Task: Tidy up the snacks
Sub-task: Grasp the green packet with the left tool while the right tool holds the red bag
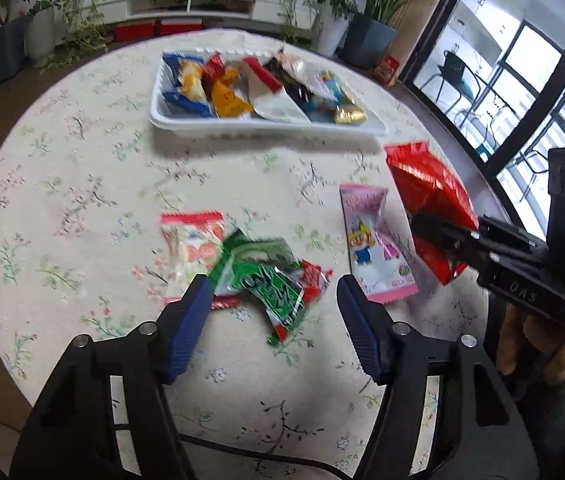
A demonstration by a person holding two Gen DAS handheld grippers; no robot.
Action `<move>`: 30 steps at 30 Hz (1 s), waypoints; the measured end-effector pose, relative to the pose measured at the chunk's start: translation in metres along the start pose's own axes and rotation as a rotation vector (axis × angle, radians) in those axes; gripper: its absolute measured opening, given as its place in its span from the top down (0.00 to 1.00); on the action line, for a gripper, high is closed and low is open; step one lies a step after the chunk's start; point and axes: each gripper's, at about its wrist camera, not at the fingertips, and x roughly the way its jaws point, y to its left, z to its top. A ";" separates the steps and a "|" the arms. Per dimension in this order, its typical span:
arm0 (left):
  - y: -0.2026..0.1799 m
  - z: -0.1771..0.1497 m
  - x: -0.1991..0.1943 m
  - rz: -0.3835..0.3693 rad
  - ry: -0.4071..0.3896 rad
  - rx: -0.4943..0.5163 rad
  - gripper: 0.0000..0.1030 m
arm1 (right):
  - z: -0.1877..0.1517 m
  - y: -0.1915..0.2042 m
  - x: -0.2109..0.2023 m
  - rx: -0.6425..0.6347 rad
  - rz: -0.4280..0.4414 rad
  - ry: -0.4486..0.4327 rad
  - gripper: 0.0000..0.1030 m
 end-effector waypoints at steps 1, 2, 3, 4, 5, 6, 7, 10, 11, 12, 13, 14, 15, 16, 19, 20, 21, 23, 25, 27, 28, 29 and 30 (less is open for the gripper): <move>-0.003 -0.001 0.003 0.003 0.011 0.011 0.40 | 0.000 0.000 0.000 0.002 -0.001 -0.001 0.63; -0.006 -0.003 0.006 0.003 0.019 0.020 0.40 | 0.000 0.000 0.000 0.004 0.000 -0.002 0.63; -0.009 -0.003 0.009 0.001 0.028 0.023 0.40 | 0.000 0.000 -0.001 0.006 0.003 -0.004 0.63; -0.011 -0.002 0.013 0.001 0.035 0.023 0.40 | 0.000 0.000 -0.002 0.004 0.005 -0.006 0.63; -0.013 -0.001 0.016 -0.001 0.041 0.023 0.40 | 0.000 0.000 -0.002 0.003 0.005 -0.007 0.63; -0.014 0.002 0.019 -0.002 0.044 0.020 0.40 | 0.000 0.000 -0.003 0.003 0.005 -0.007 0.63; -0.015 0.005 0.019 -0.001 0.042 0.020 0.40 | 0.000 -0.001 -0.003 0.005 0.006 -0.007 0.63; -0.013 0.011 0.024 -0.005 0.049 0.015 0.40 | 0.000 0.000 -0.003 0.004 0.008 -0.007 0.63; -0.011 0.012 0.026 -0.024 0.053 0.001 0.40 | -0.001 0.000 -0.003 0.002 0.009 -0.007 0.63; -0.008 0.012 0.029 -0.046 0.058 -0.013 0.43 | -0.001 0.000 -0.003 0.001 0.010 -0.006 0.63; -0.007 0.012 0.033 -0.055 0.070 -0.018 0.48 | -0.001 0.001 -0.003 -0.002 0.010 -0.005 0.63; -0.007 0.012 0.035 -0.053 0.078 -0.014 0.57 | -0.001 0.001 -0.003 -0.003 0.009 -0.004 0.63; -0.007 0.011 0.037 -0.050 0.078 -0.008 0.58 | -0.002 0.002 -0.003 -0.006 0.008 -0.004 0.63; -0.006 0.011 0.036 -0.050 0.073 -0.009 0.58 | -0.002 0.002 -0.003 -0.008 0.008 -0.005 0.63; 0.000 0.012 0.033 -0.065 0.065 -0.039 0.61 | -0.002 0.002 -0.004 -0.007 0.009 -0.005 0.63; 0.003 0.012 0.031 -0.070 0.057 -0.053 0.60 | -0.002 0.002 -0.004 -0.007 0.008 -0.004 0.63; 0.008 0.012 0.029 -0.082 0.047 -0.077 0.60 | -0.002 0.002 -0.004 -0.009 0.008 -0.003 0.63; 0.017 0.011 0.027 -0.109 0.042 -0.132 0.60 | -0.002 0.003 -0.003 -0.014 0.009 -0.002 0.63; 0.023 0.008 0.029 -0.122 0.045 -0.157 0.60 | -0.002 0.005 -0.002 -0.022 0.008 0.000 0.63; 0.024 0.006 0.028 -0.131 0.032 -0.167 0.60 | -0.002 0.006 -0.002 -0.027 0.004 0.000 0.63; 0.024 0.005 0.028 -0.130 0.031 -0.163 0.61 | -0.002 0.006 -0.002 -0.027 0.004 -0.001 0.63; 0.023 0.005 0.029 -0.129 0.031 -0.157 0.63 | -0.002 0.006 -0.002 -0.027 0.003 0.000 0.63; 0.022 0.006 0.030 -0.129 0.032 -0.151 0.77 | -0.002 0.006 -0.001 -0.027 0.002 0.001 0.63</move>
